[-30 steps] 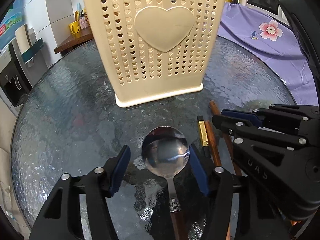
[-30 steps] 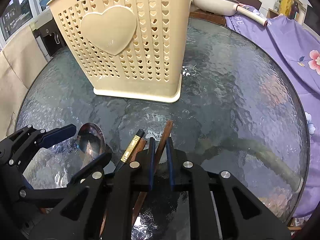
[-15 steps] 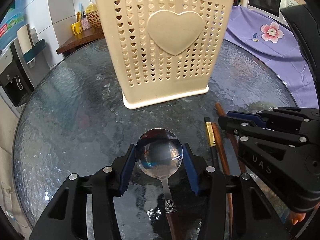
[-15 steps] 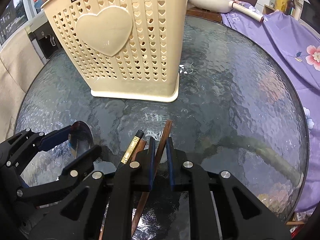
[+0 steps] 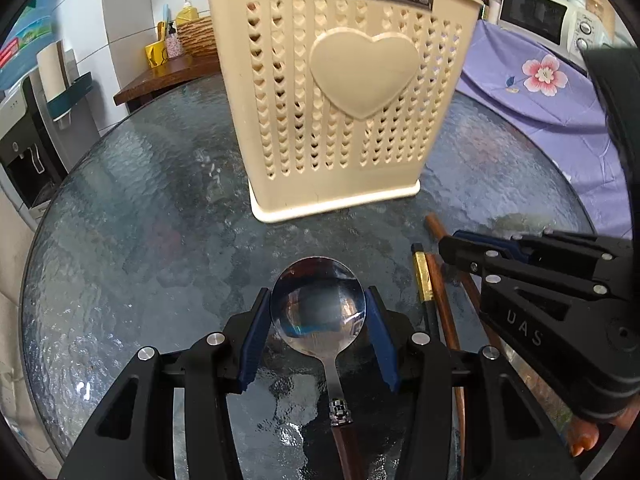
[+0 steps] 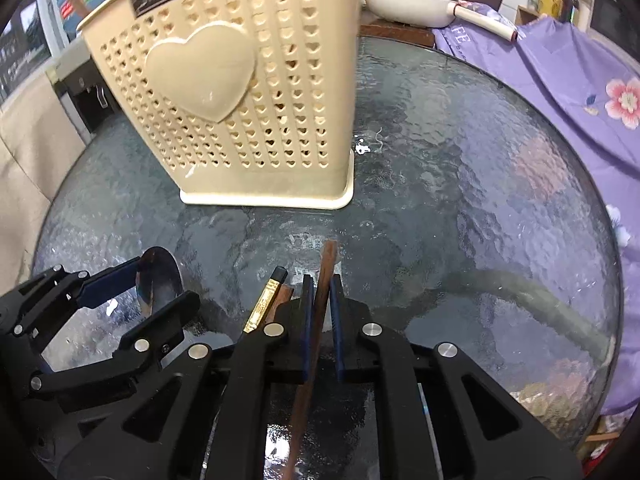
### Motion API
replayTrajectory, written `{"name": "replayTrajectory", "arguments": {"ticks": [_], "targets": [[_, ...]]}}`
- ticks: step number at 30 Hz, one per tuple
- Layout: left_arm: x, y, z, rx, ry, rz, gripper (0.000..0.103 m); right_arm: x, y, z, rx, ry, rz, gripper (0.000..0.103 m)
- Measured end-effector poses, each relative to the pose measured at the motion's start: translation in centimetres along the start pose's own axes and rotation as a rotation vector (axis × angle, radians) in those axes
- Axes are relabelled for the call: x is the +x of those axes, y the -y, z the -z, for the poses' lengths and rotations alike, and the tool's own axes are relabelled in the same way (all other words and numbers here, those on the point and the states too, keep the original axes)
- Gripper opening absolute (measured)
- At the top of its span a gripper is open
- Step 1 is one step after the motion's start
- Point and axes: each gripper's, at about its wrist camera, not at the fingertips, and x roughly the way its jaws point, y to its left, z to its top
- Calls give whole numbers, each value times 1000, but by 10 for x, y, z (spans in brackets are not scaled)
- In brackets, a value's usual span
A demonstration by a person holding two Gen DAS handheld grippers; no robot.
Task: Organize utensils
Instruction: 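Lift the spoon and chopstick with both grippers toward the caddy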
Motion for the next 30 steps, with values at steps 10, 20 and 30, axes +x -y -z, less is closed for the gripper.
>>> {"name": "replayTrajectory", "arguments": {"ticks": [10,20,30], "targets": [[-24,-6,-13,-30,84,59,46,-20,15,-5,80,65,-133,7],[-57,-7,-27,-33,168,96,46,-77,25,-16,71,209,-234,7],[-88,-15,-39,-25,235,122,46,-145,23,-20,-40,341,-295,7]]}}
